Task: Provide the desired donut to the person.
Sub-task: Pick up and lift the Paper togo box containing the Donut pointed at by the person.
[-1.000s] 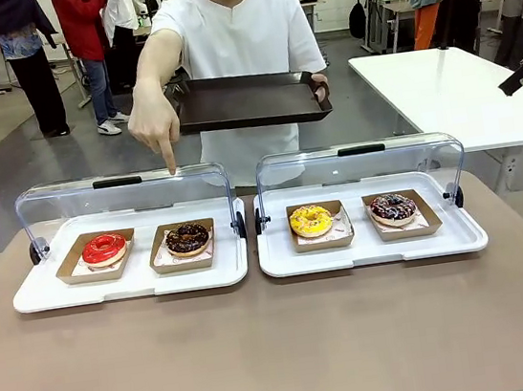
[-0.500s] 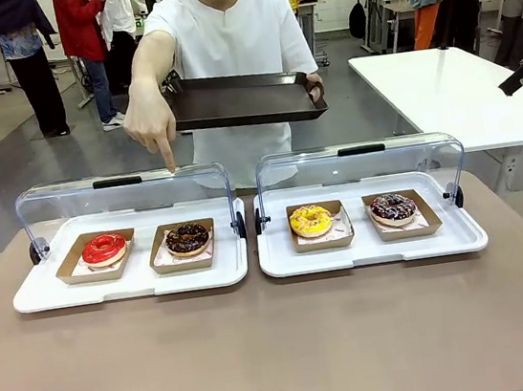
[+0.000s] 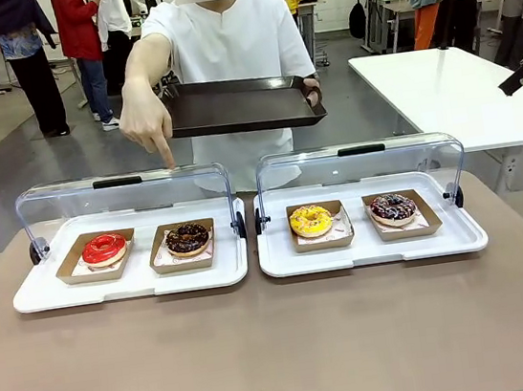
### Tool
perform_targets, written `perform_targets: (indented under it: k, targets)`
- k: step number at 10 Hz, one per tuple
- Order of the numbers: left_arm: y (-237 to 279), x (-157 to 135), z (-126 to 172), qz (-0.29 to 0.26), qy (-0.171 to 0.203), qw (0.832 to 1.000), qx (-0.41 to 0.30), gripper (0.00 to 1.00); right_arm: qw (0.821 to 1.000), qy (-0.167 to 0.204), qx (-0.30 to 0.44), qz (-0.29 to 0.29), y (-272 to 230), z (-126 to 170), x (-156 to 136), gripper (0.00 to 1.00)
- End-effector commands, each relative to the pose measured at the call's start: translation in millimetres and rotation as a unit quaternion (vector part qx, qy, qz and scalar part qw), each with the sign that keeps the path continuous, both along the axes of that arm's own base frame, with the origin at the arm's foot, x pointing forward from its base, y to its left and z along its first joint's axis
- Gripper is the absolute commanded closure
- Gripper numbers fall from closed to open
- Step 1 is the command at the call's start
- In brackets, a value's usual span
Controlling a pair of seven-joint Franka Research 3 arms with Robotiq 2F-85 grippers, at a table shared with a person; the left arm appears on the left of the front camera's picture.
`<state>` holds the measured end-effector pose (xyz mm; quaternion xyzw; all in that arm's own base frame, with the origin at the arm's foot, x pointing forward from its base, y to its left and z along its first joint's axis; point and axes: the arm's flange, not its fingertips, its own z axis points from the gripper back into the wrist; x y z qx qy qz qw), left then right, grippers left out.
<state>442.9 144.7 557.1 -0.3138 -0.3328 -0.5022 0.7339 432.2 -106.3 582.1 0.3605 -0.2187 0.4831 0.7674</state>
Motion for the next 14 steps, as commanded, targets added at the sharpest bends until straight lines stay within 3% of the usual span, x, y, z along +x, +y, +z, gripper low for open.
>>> perform_targets:
  k: [1, 6, 10, 12, 14]
  targets:
    - [1, 1, 1, 0.004, -0.004, 1.0, -0.003, 0.0, 1.0, 0.002, -0.001, -0.002, 1, 2, 1, 0.0]
    - [0, 0, 0, 0.0, 0.0, 1.0, 0.0, 0.0, 1.0, 0.002, -0.001, -0.002, 1, 2, 1, 0.0]
    - [-27, 8, 7, -0.028, 0.022, 0.996, 0.078, 0.0, 1.0, 0.002, -0.001, -0.002, 1, 2, 1, 0.0]
    - [-66, 8, 16, -0.08, 0.017, 0.984, 0.16, 0.0, 1.0, 0.002, -0.001, -0.002, 1, 2, 1, 0.0]
    - [-118, 6, 12, -0.127, -0.008, 0.954, 0.269, 0.0, 1.0, 0.002, -0.001, -0.002, 1, 2, 1, 0.0]
